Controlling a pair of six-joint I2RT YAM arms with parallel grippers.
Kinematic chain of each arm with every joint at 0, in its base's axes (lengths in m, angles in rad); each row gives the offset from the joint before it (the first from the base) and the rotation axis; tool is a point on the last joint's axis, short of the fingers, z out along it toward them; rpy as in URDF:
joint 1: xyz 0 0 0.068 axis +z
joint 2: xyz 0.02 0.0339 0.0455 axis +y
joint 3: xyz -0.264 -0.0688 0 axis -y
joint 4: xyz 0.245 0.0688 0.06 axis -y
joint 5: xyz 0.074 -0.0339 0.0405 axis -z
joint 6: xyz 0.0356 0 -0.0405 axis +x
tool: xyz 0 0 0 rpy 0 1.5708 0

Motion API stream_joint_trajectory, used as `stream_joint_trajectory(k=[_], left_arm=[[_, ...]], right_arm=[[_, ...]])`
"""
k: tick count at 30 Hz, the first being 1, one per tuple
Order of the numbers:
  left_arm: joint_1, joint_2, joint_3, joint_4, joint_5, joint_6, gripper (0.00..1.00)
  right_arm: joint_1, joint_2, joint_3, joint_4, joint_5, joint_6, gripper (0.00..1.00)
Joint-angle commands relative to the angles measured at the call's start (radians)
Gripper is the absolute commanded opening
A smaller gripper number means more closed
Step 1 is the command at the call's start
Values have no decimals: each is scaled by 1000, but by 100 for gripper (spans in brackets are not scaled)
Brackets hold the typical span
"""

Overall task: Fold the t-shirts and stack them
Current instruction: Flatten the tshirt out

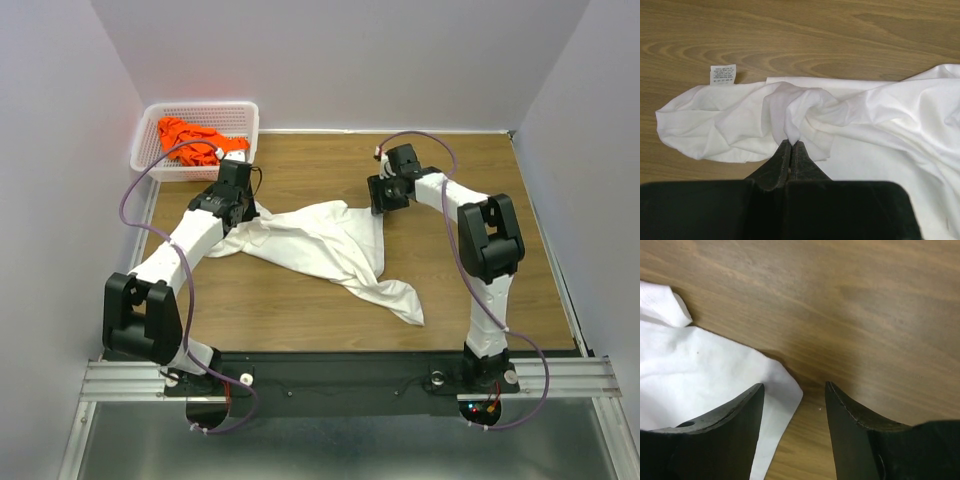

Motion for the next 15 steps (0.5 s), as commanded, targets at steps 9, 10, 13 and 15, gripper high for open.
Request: stream_joint_trajectory(k=[9,10,13,15], left_arm=[[-1,-73,-45,-20,-25,-7,0],[-1,-75,-45,-20,-29,-7,0],[-1,-79,-44,-28,-35,-7,0],[-1,-84,-45,-32,-44,-7,0]], right_arm=[[29,55,2,67,-24,-110,56],[37,55,-4,67,-11,-128,54],[65,56,-24,63,33,-150,46],[74,53,-36,57,39,-147,39]])
